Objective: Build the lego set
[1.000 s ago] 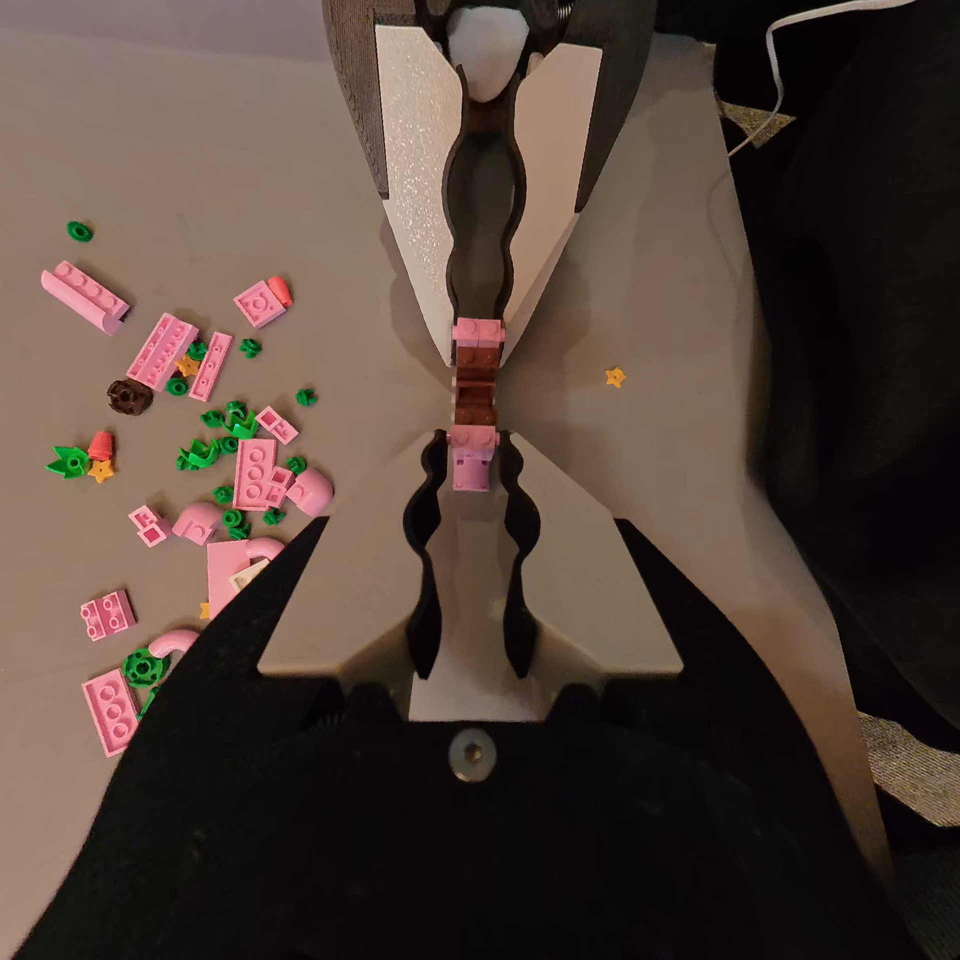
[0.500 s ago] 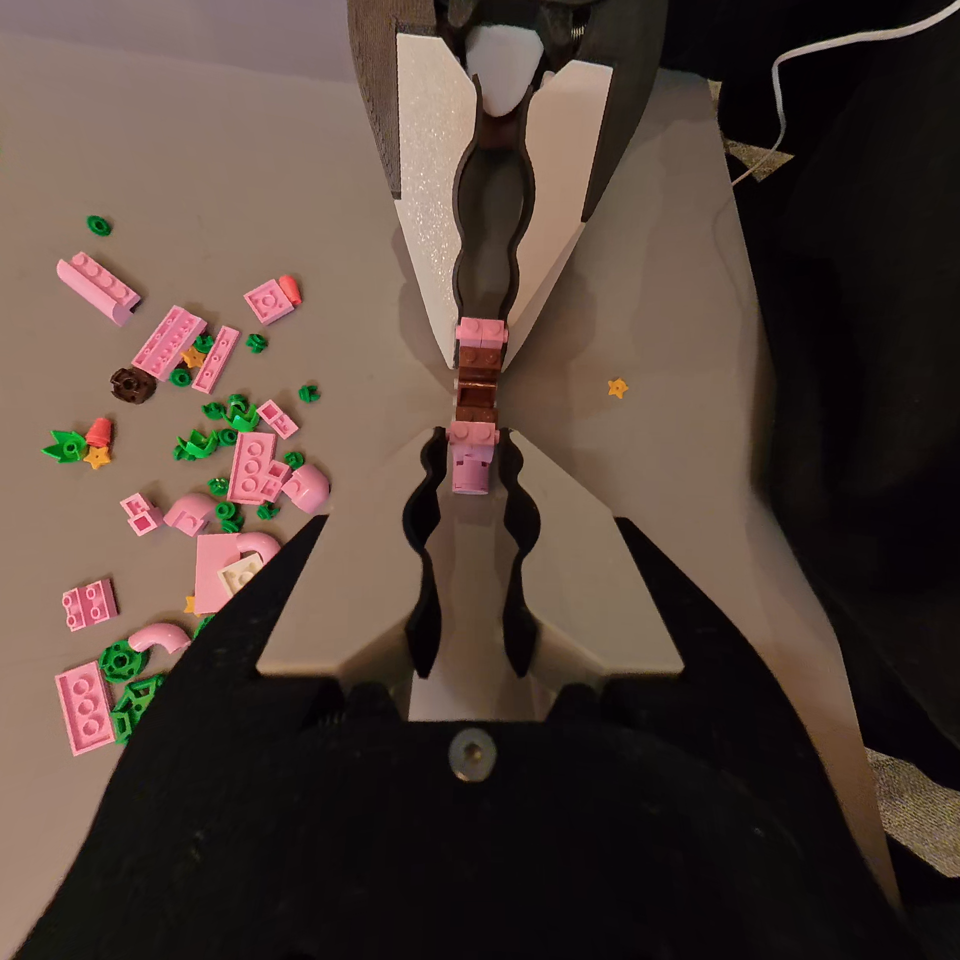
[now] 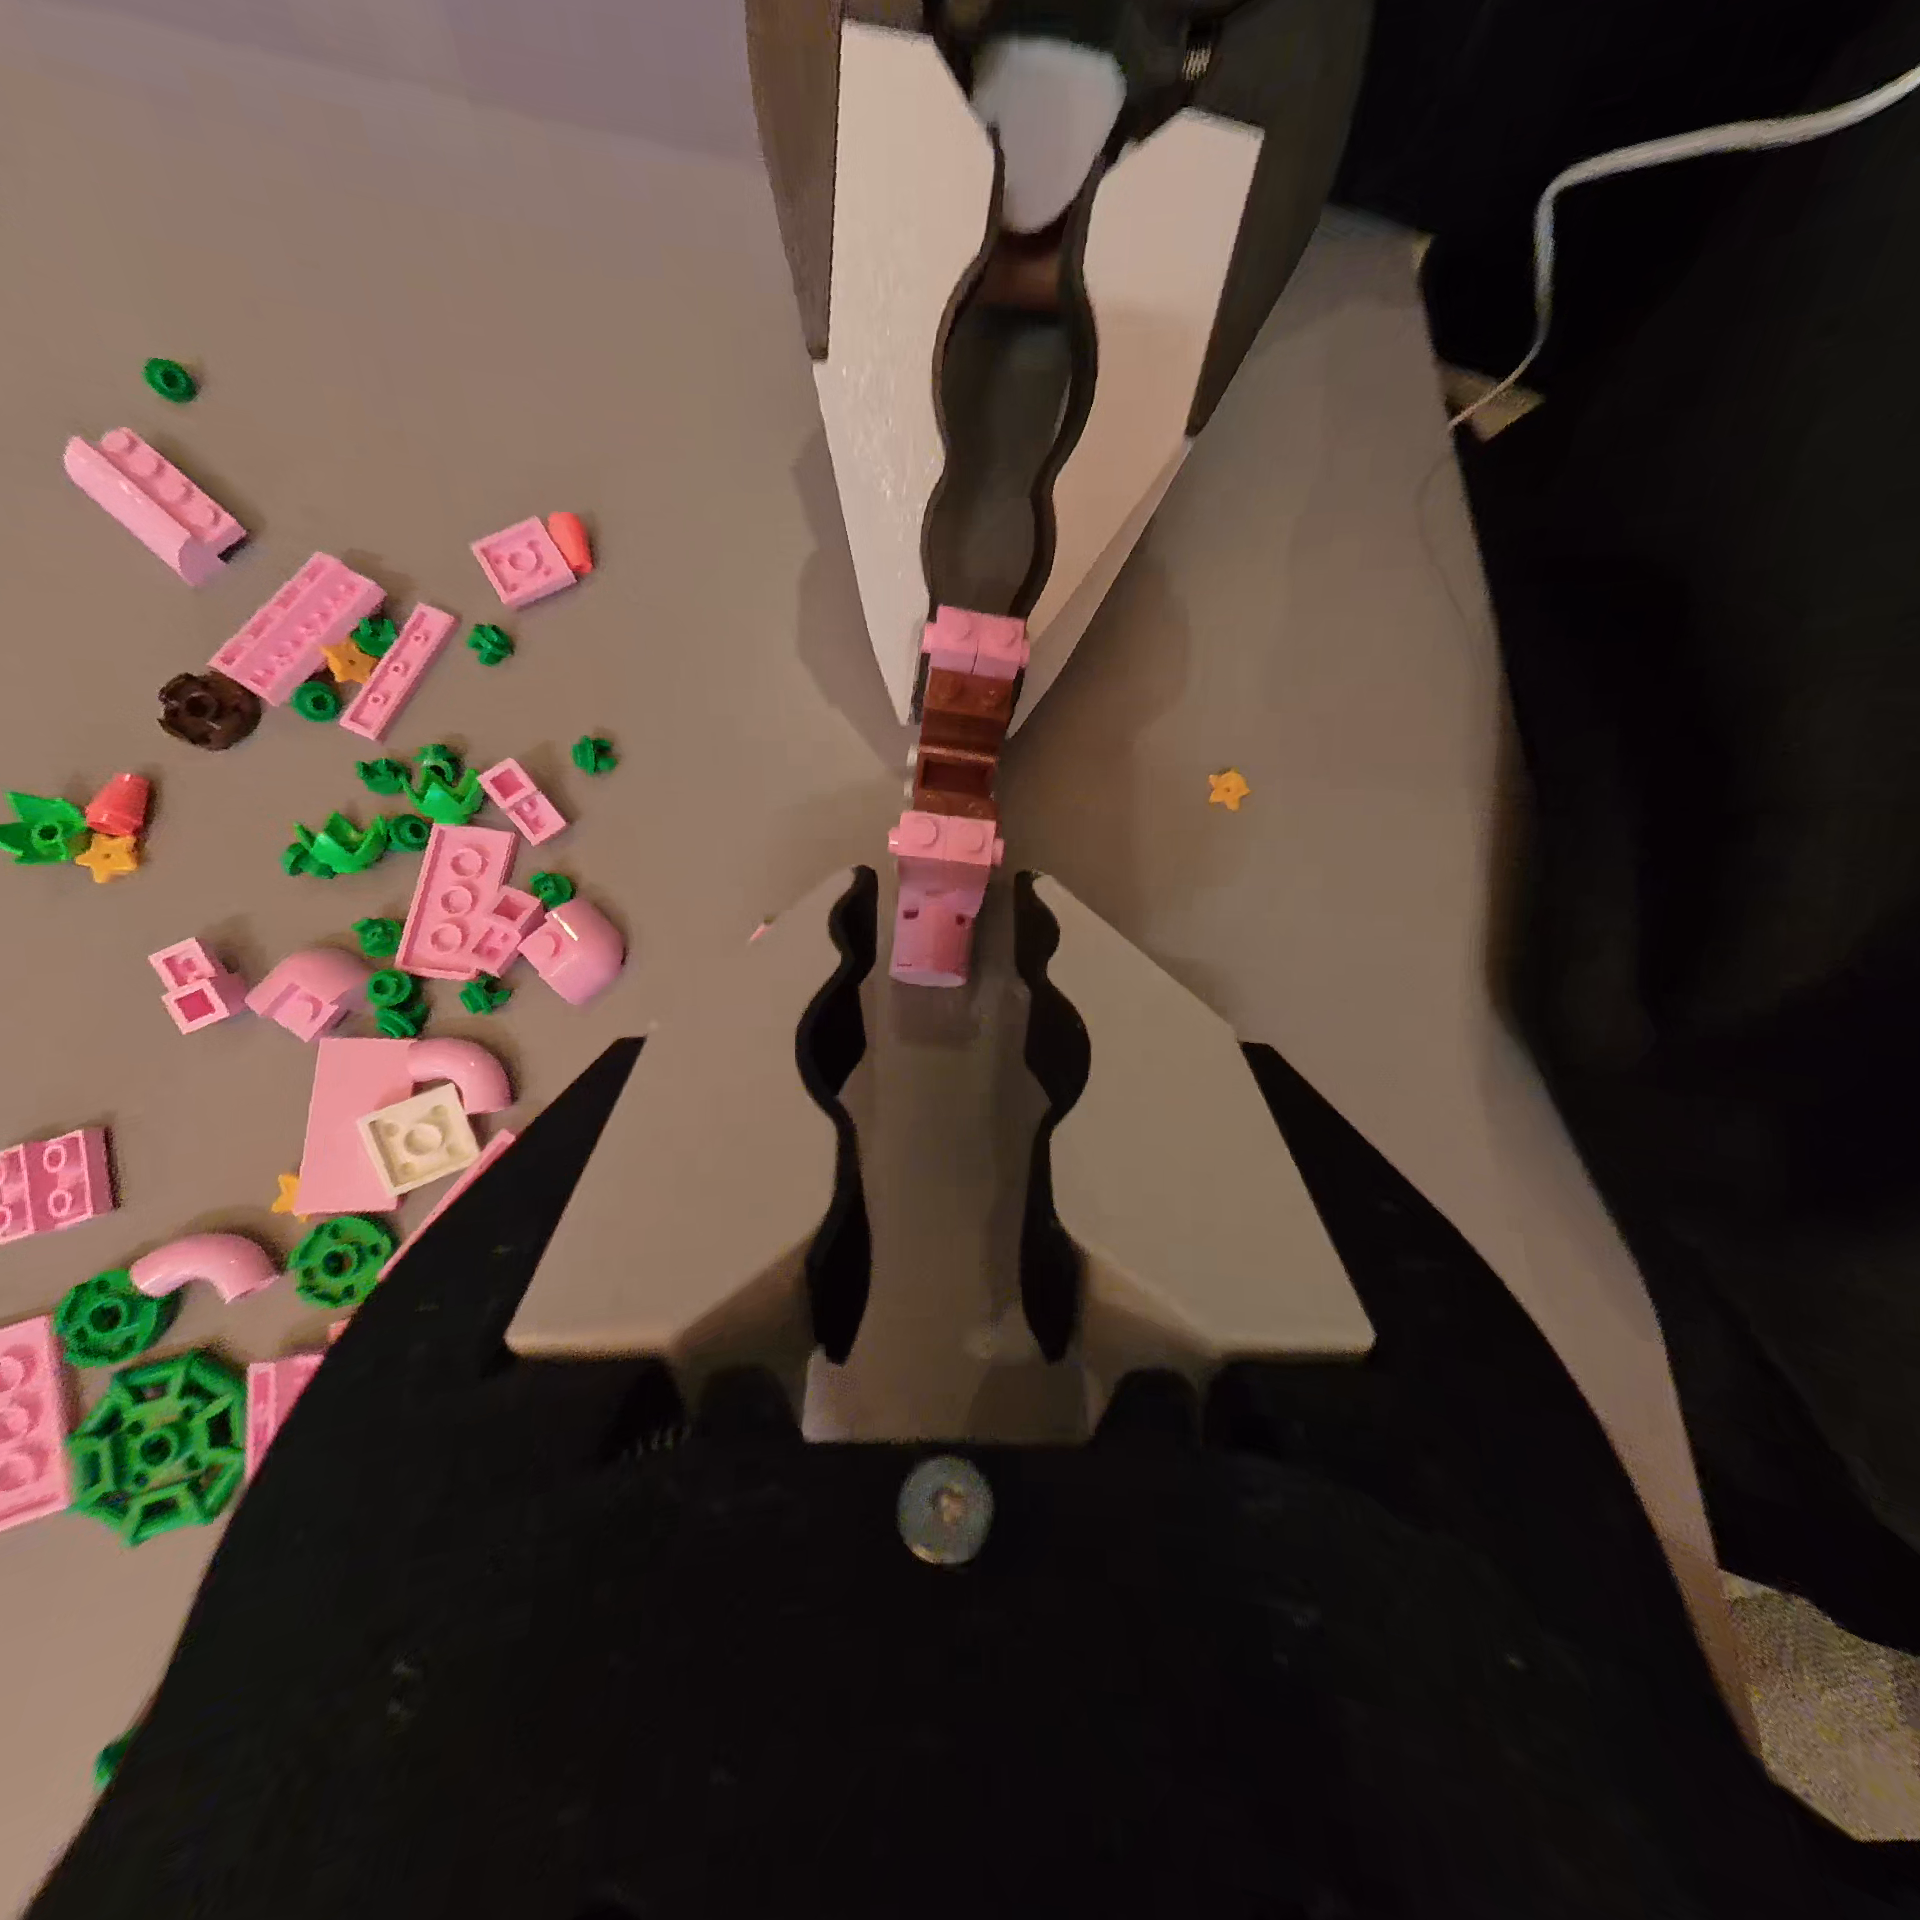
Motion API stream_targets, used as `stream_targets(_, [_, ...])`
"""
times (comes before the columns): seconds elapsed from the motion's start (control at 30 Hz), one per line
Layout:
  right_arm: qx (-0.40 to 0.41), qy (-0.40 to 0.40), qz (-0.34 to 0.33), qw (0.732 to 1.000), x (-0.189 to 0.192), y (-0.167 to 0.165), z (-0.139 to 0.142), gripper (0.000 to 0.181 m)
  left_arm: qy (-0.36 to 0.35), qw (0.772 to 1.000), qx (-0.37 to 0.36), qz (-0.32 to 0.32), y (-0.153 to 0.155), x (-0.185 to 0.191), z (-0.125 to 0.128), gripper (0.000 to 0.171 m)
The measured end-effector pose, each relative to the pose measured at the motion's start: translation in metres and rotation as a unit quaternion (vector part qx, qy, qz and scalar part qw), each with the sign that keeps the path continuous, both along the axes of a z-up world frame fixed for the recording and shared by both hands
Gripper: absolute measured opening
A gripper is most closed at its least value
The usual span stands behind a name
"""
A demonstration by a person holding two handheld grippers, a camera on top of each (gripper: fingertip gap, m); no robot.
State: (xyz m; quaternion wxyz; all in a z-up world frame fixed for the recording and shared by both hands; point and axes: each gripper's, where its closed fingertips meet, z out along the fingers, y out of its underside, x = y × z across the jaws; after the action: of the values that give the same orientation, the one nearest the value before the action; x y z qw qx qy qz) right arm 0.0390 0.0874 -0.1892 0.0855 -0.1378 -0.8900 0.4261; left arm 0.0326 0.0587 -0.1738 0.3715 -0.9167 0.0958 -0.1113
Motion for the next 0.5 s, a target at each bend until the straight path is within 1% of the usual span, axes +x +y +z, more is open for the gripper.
stream_targets(0.07, [0.000, -0.001, 0.000, 1.000, 0.0000, 0.0000, 0.0000, 0.015, -0.018, 1.000, 0.019, -0.001, 0.0011, 0.0008, 0.0052, 0.020])
stream_targets(0.13, [-0.001, -0.003, -0.001, 1.000, -0.0002, 0.0001, -0.0001, 0.015, -0.021, 0.999, 0.025, 0.000, 0.0021, 0.0002, 0.0048, 0.017])
stream_targets(0.27, [0.001, 0.002, -0.003, 1.000, -0.0005, 0.0003, 0.0001, 0.015, -0.028, 0.999, 0.026, -0.001, 0.0031, -0.0003, 0.0033, 0.017])
stream_targets(0.5, [0.002, 0.002, -0.005, 1.000, -0.0012, 0.0006, -0.0001, 0.015, -0.001, 0.999, 0.040, -0.005, 0.0017, -0.0008, 0.0014, 0.016])
